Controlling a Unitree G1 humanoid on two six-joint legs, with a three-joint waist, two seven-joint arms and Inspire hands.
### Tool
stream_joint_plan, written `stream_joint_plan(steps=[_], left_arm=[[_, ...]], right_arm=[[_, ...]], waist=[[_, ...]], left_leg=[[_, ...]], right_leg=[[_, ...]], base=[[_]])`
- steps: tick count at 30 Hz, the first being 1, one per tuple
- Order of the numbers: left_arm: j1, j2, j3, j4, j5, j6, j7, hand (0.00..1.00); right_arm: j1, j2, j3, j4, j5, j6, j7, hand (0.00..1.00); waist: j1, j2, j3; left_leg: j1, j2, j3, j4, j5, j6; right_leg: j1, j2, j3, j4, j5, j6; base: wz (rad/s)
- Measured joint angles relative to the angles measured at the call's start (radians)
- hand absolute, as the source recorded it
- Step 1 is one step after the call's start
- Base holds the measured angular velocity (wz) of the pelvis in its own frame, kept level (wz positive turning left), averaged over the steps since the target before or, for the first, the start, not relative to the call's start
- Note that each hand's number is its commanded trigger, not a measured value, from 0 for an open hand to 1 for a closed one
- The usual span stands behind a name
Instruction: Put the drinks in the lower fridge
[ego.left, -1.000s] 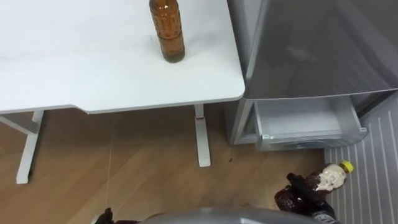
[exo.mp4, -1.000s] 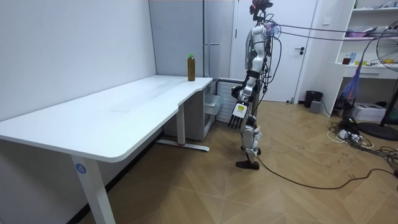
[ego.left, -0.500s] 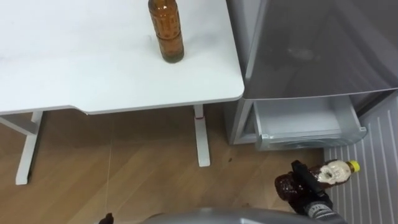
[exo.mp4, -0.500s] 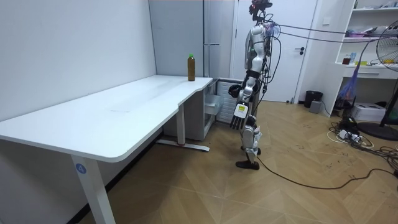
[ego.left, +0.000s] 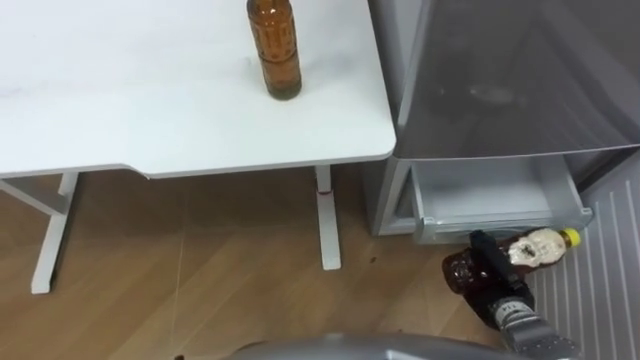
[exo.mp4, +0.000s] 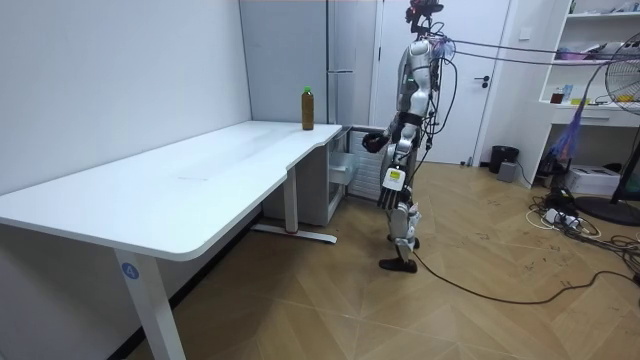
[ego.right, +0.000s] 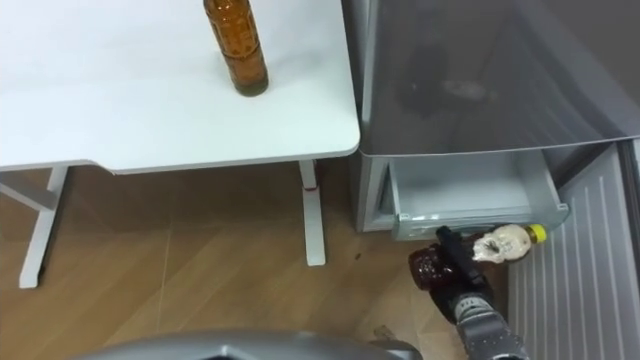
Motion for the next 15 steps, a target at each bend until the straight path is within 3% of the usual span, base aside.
stream_joint_plan(steps=[4, 7, 10, 13, 15], left_arm=[[-0.01, 0.008, -0.027, -0.008, 0.0, 0.005, -0.009, 0.0], [-0.036, 0.015, -0.038, -0.019, 0.001, 0.014, -0.026, 0.0], [-0.079, 0.034, -0.047, -0.019, -0.003, 0.022, -0.035, 0.0], [-0.124, 0.062, -0.073, -0.018, -0.007, 0.021, -0.044, 0.0], [-0.16, 0.071, -0.108, -0.018, -0.007, 0.02, -0.046, 0.0]], right_arm=[[-0.01, -0.009, 0.003, -0.002, 0.052, 0.0, -0.003, 1.0], [-0.069, -0.023, 0.002, -0.002, 0.069, 0.003, -0.028, 1.0], [-0.161, -0.03, -0.001, 0.001, 0.083, 0.004, -0.045, 1.0], [-0.285, -0.05, 0.0, 0.055, 0.115, 0.014, -0.046, 1.0], [-0.358, -0.074, -0.001, 0.088, 0.135, 0.017, -0.046, 1.0]], waist=[[-0.002, 0.001, -0.0008], [-0.001, 0.0, -0.0008], [-0.006, -0.005, 0.0011], [-0.003, -0.013, 0.0081], [0.005, -0.016, 0.0067]], left_leg=[[-0.019, 0.0, 0.0, 0.005, 0.0, 0.0], [-0.076, 0.0, -0.001, 0.025, 0.007, 0.004], [-0.128, 0.0, 0.0, 0.037, 0.015, 0.005], [-0.168, 0.0, -0.002, 0.034, 0.028, 0.005], [-0.209, 0.0, -0.002, 0.037, 0.034, 0.006]], right_leg=[[-0.013, -0.001, -0.004, 0.002, 0.0, 0.0], [-0.07, -0.003, -0.003, 0.011, 0.002, -0.004], [-0.127, -0.005, -0.001, 0.029, 0.005, -0.008], [-0.167, -0.008, -0.014, 0.039, 0.009, -0.011], [-0.202, -0.008, -0.025, 0.038, 0.016, -0.012]], base=[[0.02], [0.0], [0.0], [0.13], [0.14]])
